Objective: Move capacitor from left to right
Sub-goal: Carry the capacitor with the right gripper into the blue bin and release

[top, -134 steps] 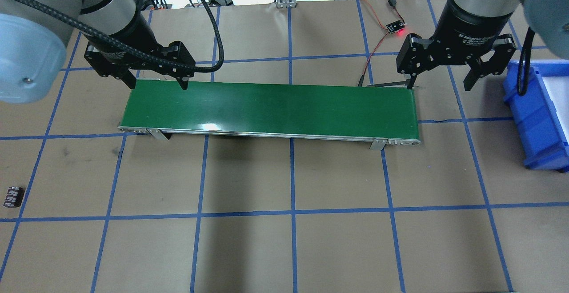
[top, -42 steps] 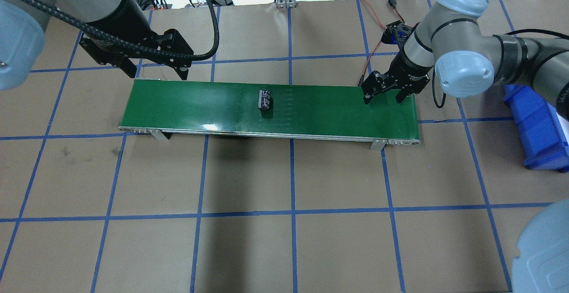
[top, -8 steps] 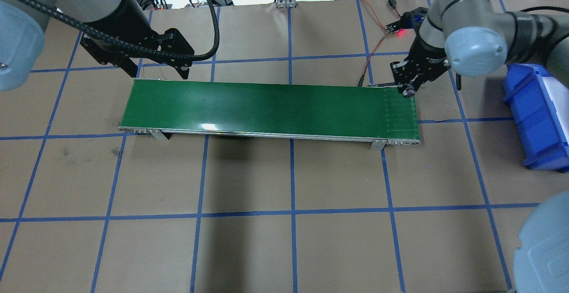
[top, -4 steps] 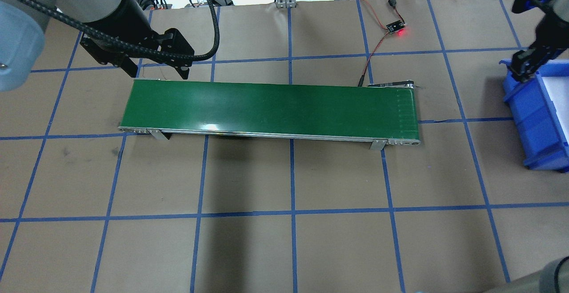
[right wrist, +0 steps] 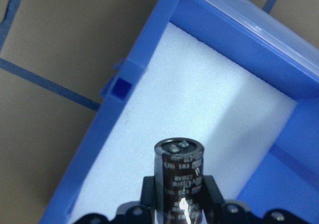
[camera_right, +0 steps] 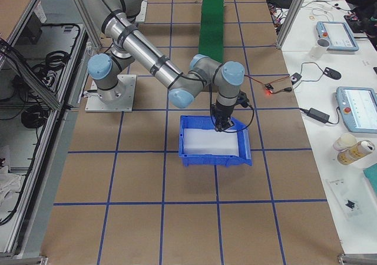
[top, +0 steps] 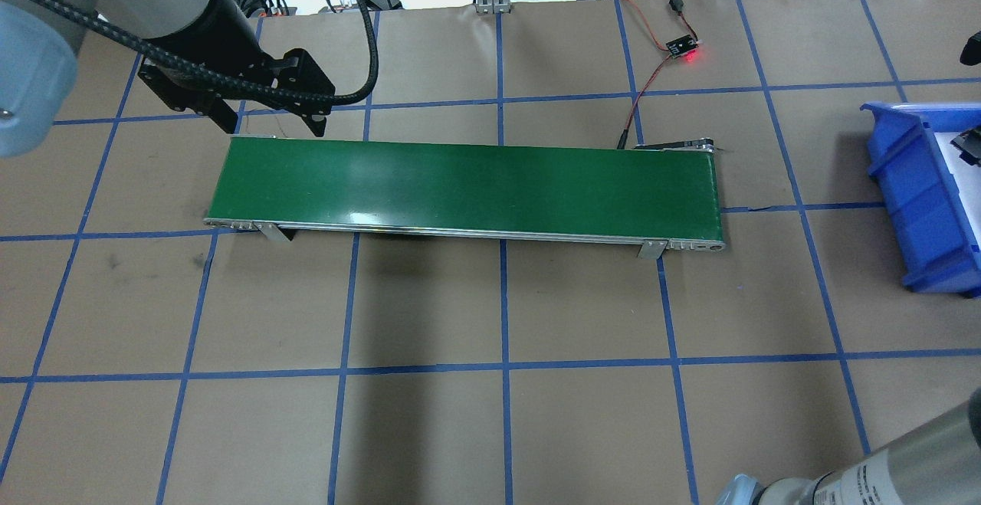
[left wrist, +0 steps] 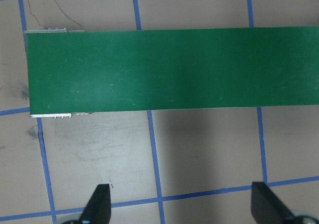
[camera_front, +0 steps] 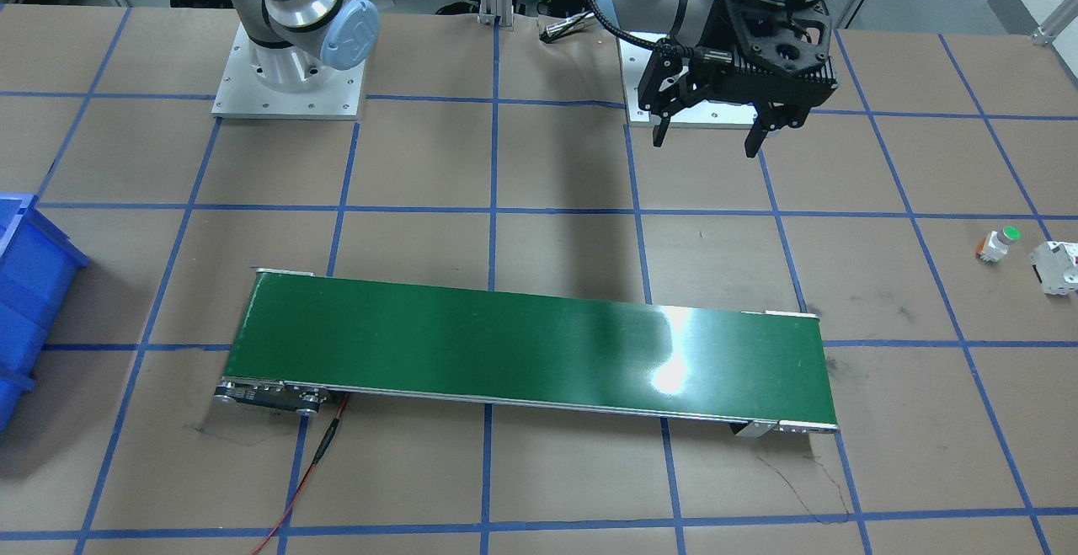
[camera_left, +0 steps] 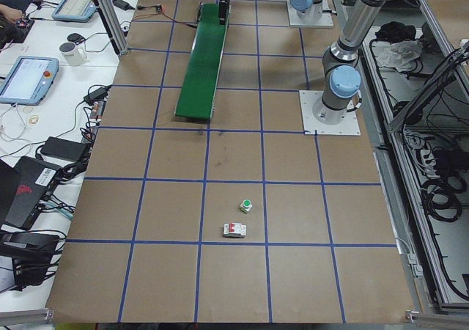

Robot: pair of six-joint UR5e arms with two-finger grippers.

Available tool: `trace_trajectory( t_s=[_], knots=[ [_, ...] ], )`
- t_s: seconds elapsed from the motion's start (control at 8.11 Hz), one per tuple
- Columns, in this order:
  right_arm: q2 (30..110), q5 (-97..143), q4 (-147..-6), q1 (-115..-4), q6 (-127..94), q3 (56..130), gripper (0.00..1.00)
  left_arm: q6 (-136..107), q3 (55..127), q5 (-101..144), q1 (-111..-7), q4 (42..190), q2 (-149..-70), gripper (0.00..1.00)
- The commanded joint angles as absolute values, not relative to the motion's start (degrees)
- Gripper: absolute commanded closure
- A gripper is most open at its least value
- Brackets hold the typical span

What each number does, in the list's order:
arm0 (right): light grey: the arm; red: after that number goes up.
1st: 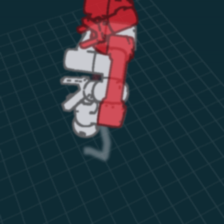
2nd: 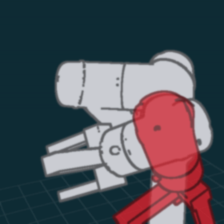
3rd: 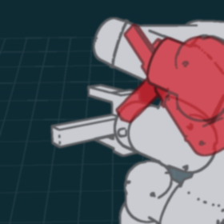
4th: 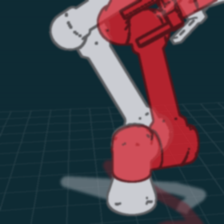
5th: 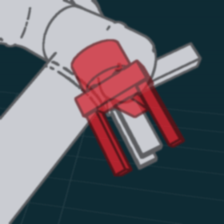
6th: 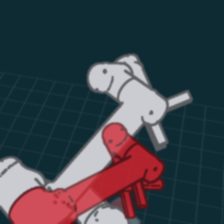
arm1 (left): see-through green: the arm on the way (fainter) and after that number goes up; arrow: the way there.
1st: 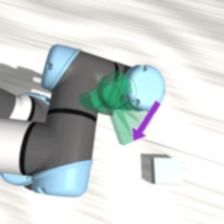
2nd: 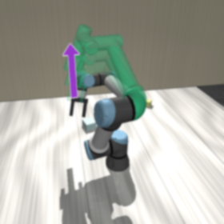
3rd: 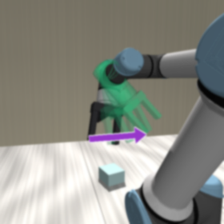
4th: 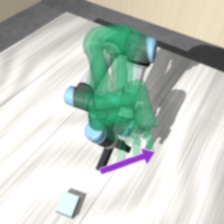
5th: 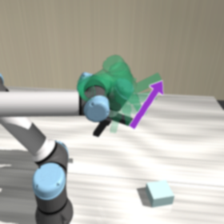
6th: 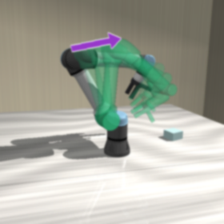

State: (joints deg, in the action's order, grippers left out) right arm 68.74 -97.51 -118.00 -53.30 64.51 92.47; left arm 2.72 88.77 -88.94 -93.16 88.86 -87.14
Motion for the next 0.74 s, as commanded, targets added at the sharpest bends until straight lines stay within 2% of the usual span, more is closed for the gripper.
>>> trace_trajectory(
  t_s=[0.0,0.25,0.62],
  knots=[
    [64.26,-97.21,-121.73,-51.42,68.64,92.99,0.83,2.72,88.77,-88.95,-93.16,88.86,-87.1,0.0],
    [64.68,-97.21,-121.03,-51.42,69.17,92.99,0.0,2.72,88.77,-88.95,-93.16,88.86,-87.1,0.0],
    [75.28,-93.2,-109.81,-52.2,68.04,92.81,0.0,2.72,88.77,-88.95,-93.16,88.86,-87.1,0.0]
  ],
)
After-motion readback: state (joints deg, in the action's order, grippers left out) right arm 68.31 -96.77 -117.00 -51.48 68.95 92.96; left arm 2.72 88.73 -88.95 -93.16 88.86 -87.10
